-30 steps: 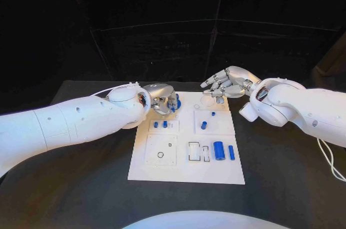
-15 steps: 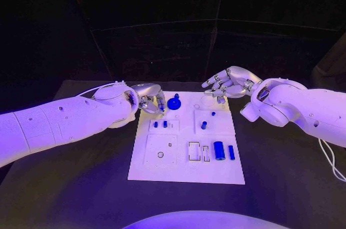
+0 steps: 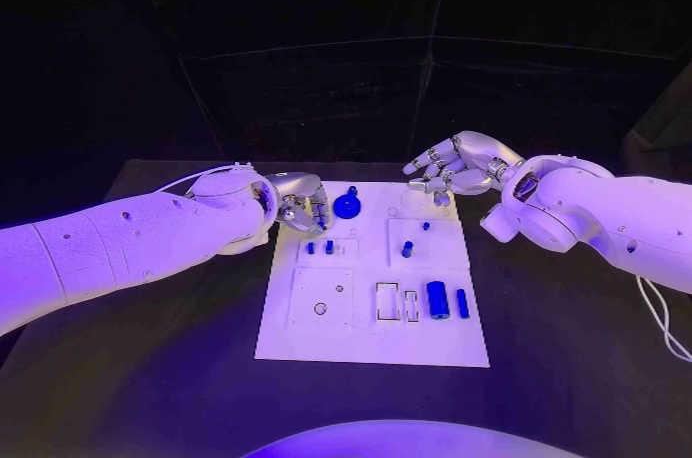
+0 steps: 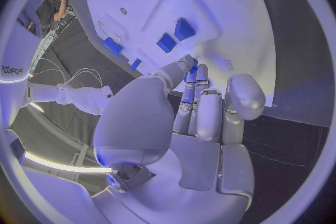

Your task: Assemble the parts on the task board

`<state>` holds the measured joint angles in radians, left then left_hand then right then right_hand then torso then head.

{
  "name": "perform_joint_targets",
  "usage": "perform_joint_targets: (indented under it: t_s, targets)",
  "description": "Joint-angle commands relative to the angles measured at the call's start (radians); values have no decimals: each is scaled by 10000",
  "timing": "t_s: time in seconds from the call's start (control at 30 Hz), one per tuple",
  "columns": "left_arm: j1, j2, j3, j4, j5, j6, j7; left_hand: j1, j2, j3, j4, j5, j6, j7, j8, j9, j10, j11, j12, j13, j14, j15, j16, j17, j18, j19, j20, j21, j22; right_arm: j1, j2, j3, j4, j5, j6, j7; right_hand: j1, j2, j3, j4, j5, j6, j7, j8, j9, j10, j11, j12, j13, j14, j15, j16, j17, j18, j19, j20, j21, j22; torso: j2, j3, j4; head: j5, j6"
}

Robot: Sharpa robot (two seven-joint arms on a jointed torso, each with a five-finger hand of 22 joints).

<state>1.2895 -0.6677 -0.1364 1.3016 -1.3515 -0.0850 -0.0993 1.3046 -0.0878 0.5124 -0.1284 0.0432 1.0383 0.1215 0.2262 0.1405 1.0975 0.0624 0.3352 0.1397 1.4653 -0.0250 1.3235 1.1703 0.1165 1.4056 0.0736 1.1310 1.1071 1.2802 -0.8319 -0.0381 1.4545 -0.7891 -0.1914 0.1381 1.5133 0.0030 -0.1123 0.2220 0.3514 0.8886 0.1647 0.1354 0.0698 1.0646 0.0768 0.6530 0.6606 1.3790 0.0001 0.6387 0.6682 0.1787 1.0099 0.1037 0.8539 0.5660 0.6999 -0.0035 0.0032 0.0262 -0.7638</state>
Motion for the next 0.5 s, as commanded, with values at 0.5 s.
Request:
perform_joint_targets:
  t_s: [0.5]
  targets:
    - [-41, 239, 5, -194, 72, 134, -82, -82, -7, -8, 62, 38, 27, 33, -32, -20, 74, -32, -80, -24, 173, 18, -51, -10, -137, 45, 26, 68, 49, 16, 57, 6, 21, -90, 17, 140, 16, 18, -4, 64, 49, -78, 15, 46, 11, -87, -4, -2, -16, -60, 4, -38, 7, 41, -30, 64, -35, -16, -4, 1, 12, 6, -33]
